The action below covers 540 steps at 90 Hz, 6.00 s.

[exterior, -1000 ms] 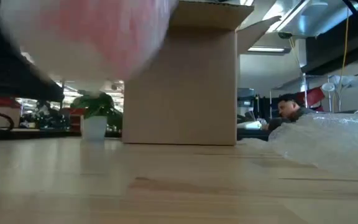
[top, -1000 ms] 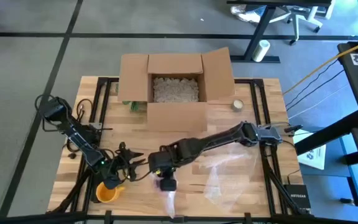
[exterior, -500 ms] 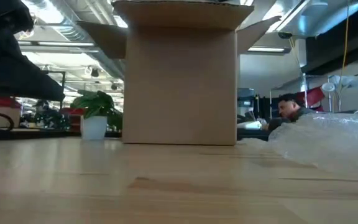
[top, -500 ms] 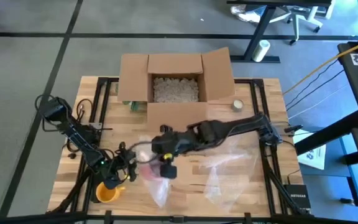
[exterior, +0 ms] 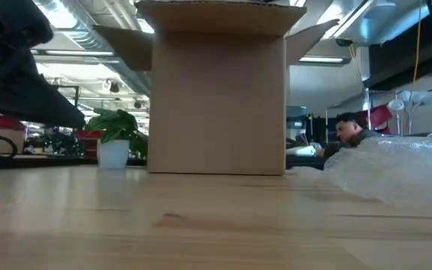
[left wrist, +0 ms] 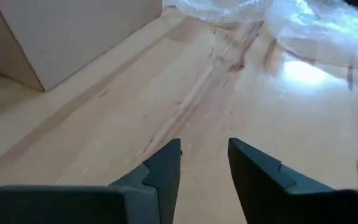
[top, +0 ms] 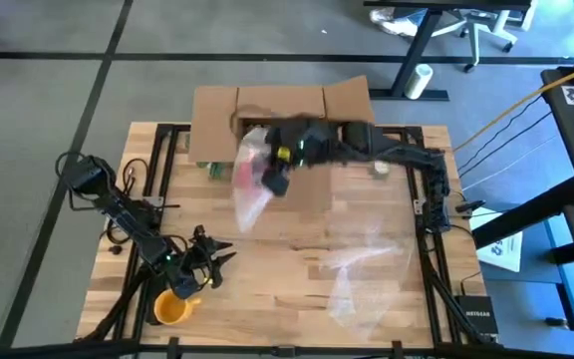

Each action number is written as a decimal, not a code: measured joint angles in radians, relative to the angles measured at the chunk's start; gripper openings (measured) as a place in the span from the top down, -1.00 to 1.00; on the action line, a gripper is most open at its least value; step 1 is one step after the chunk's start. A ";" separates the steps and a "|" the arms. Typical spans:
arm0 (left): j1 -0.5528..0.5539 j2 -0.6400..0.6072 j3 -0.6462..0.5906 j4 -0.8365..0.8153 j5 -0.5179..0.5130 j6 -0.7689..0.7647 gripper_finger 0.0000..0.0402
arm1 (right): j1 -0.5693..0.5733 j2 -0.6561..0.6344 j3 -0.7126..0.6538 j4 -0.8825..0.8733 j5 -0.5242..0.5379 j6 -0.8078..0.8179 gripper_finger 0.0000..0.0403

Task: Wrap mug
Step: Put the wrapped red cup into the cardboard box, then prepare the bubble wrap

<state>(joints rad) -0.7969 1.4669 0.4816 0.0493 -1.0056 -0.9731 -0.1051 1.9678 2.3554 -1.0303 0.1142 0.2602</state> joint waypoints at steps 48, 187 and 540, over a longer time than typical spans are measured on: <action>0.263 -0.241 0.000 -0.009 0.284 0.466 0.42 | -0.274 0.023 0.001 -0.175 -0.101 -0.102 0.90; 0.289 -0.307 0.000 -0.067 0.389 0.501 0.42 | -0.314 0.265 0.000 -0.342 -0.243 -0.153 -0.16; 0.311 -0.378 0.000 0.093 0.603 0.632 0.42 | 0.598 -0.179 -1.476 1.148 0.025 0.840 1.00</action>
<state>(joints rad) -0.4854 1.0889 0.4812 0.1426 -0.4026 -0.3408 0.4934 1.7885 0.8798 0.1178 0.1390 1.0997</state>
